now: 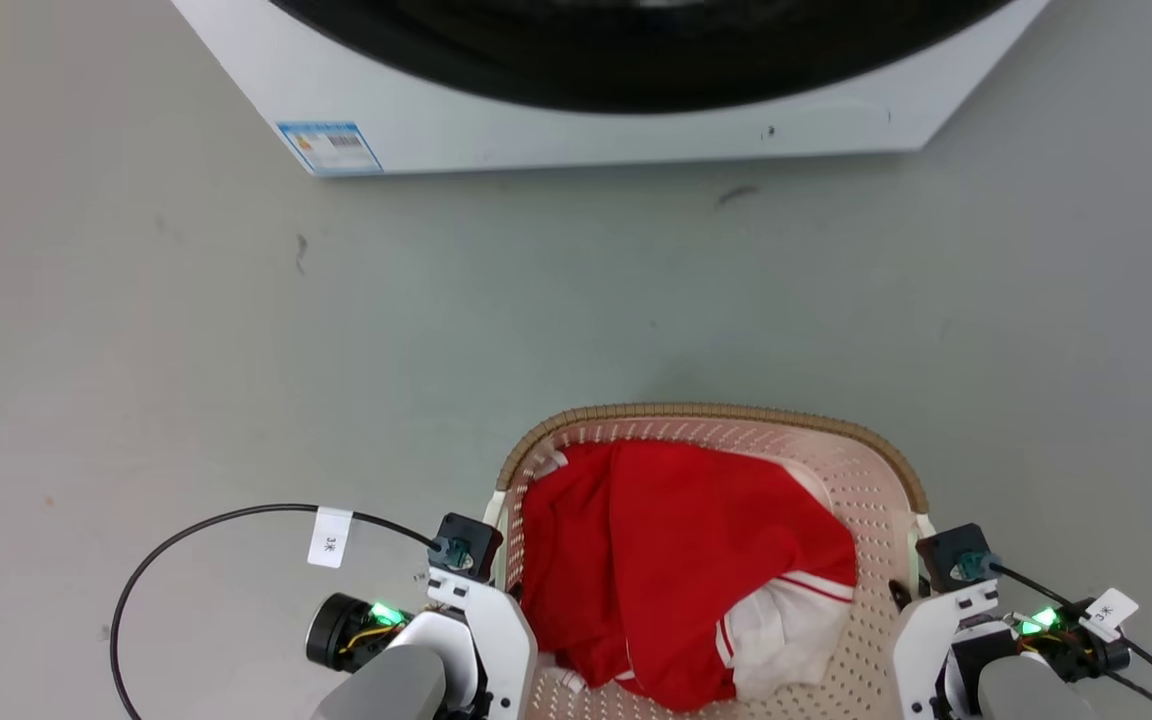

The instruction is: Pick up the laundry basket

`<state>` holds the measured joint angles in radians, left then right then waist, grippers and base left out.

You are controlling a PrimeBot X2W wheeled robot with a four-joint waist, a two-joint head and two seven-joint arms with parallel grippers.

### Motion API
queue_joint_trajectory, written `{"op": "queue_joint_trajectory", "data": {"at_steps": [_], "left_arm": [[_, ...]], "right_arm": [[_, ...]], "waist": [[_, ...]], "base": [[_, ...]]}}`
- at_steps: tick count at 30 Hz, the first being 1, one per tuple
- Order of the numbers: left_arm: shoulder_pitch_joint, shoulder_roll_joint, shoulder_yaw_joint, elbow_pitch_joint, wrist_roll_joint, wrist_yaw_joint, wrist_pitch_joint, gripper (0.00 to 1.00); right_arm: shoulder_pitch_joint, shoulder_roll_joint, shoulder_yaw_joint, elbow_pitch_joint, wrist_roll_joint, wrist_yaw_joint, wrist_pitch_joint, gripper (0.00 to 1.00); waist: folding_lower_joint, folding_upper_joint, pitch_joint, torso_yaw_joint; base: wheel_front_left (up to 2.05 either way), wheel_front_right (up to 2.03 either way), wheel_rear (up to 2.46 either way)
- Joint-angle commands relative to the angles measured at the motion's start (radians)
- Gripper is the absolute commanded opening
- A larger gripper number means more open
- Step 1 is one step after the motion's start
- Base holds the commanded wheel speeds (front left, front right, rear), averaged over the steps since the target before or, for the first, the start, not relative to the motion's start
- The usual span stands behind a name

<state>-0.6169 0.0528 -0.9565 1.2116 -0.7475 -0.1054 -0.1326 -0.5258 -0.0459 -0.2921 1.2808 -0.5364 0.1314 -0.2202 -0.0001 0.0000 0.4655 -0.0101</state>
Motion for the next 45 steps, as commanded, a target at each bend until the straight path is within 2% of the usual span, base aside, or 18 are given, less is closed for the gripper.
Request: {"op": "queue_joint_trajectory", "data": {"at_steps": [1, 10, 22, 32, 45], "left_arm": [[0.007, -0.005, -0.007, -0.006, -0.010, -0.015, 0.005, 0.00], [0.003, -0.004, -0.021, 0.022, -0.059, -0.023, 0.079, 0.00], [-0.044, 0.019, -0.074, 0.014, -0.092, -0.028, 0.256, 0.00], [-0.089, 0.080, -0.143, -0.069, -0.151, -0.028, 0.389, 0.00], [-0.103, 0.112, -0.190, -0.102, -0.247, -0.028, 0.484, 0.00]], "right_arm": [[0.026, -0.008, 0.026, 0.008, 0.008, -0.001, 0.016, 0.00], [0.051, -0.007, 0.199, 0.009, 0.152, -0.001, 0.104, 0.00], [0.012, -0.005, 0.467, 0.010, 0.374, -0.001, 0.276, 0.00], [-0.011, -0.010, 0.593, 0.010, 0.513, 0.000, 0.382, 0.00], [-0.021, -0.007, 0.748, 0.005, 0.709, 0.000, 0.477, 0.00]], "waist": [[0.0001, 0.0000, -0.072, 0.027], [0.0001, 0.0000, -0.191, 0.055], [0.0001, 0.0000, -0.299, 0.087], [0.0001, 0.0000, -0.348, 0.118], [0.0001, 0.0000, -0.441, 0.108]], "base": [[0.00, 0.00, 0.00], [0.00, 0.00, 0.00], [0.00, 0.00, 0.00], [0.00, 0.00, 0.00], [0.00, 0.00, 0.00]]}}
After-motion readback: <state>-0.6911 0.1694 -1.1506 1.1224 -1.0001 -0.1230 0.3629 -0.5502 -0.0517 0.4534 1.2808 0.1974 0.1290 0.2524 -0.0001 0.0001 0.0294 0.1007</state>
